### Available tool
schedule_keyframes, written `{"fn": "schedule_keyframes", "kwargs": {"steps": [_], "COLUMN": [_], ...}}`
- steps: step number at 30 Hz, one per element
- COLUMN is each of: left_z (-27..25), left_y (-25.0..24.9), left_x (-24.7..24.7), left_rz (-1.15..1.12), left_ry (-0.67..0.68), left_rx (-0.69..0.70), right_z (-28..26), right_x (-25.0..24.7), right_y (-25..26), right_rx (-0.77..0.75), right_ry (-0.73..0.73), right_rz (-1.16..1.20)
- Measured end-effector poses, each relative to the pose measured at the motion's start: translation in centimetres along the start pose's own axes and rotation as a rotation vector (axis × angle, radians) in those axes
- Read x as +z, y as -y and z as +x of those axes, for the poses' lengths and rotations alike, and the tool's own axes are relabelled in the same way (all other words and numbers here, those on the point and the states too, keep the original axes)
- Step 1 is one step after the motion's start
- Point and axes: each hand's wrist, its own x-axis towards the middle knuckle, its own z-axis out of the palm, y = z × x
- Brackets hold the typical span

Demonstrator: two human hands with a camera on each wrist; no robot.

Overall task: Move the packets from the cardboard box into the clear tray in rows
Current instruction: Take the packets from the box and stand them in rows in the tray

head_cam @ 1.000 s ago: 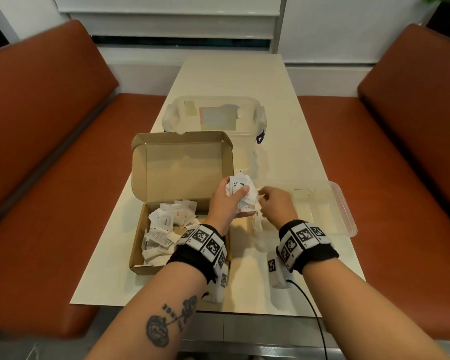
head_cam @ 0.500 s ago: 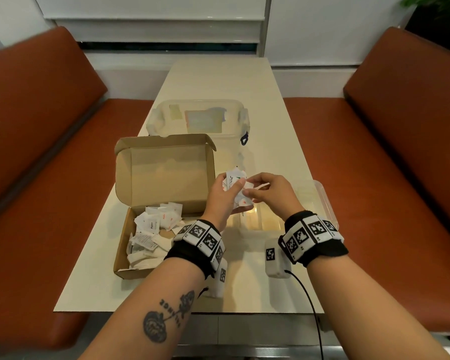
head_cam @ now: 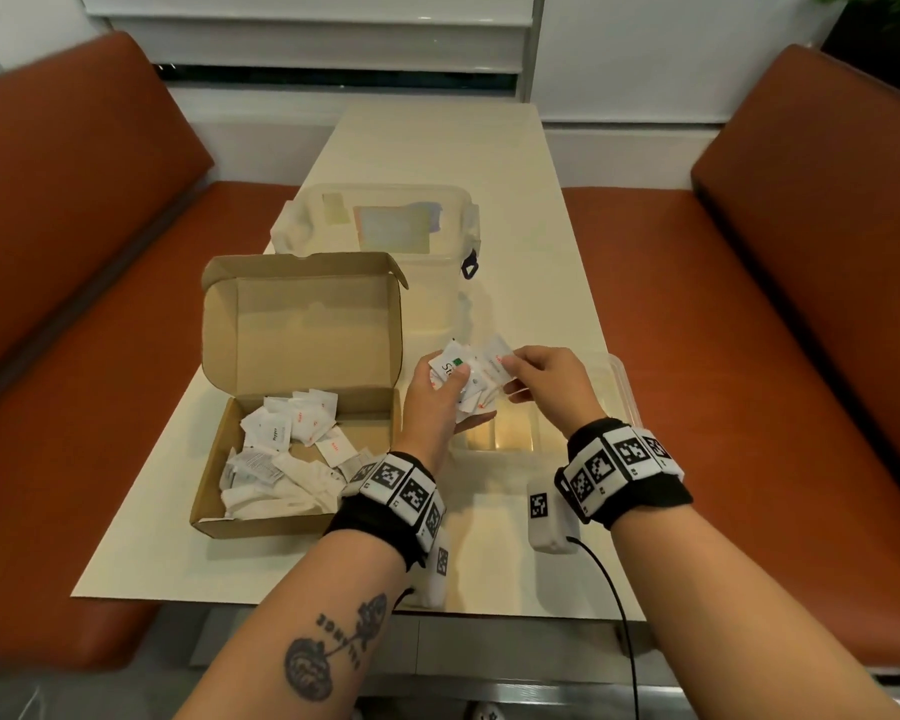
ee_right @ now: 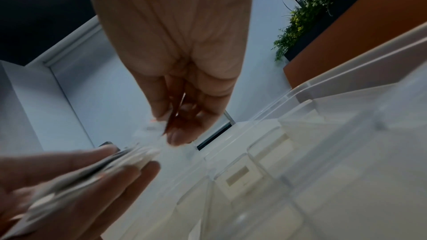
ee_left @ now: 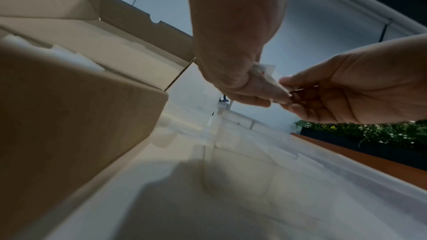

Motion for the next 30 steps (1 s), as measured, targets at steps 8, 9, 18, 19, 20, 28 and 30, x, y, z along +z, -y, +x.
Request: {"fn": "schedule_keyframes", "kwargs": {"steps": [8,9,18,19,20,28,30], "left_z": [0.3,0.4,1.3,1.4,1.5,1.8,1.9], "left_y": [-0.7,-0.8,-1.0,-1.0,-0.9,-0.1,0.1], "left_x": [-1.2,-1.3,-1.6,-1.7,-1.7,-1.9,-1.9], "left_rz": [-0.101,-0.105,-0.057,-0.036,-0.016,-0.032,-0.010], "left_ry": [-0.115,-0.113,-0.090,-0.088,-0.082,-0.001,-0.003], "left_rx": [0.010,0.004,-0.009,0.000,0.008,-0.035,-0.035], "right_z": [2.4,2.6,3.8,3.9,4.0,3.2,3.2], "right_x": [-0.7,-0.5,0.9,0.9,0.9,1.5,1.5], "right_y": [-1.4,-1.7,-2.9,-3.1,-3.3,-4.3,-4.2], "right_rx": [-0.019,-0.014,-0.020,-0.025,-0.030,-0.039,-0.040], "right_ry": [-0.087,-0.057,-0.017,-0.014,-0.012,-0.103,-0.125], "right_rz": [-0.527,-0.587,-0.879,-0.898,-0.913,-0.885,-0.869]}}
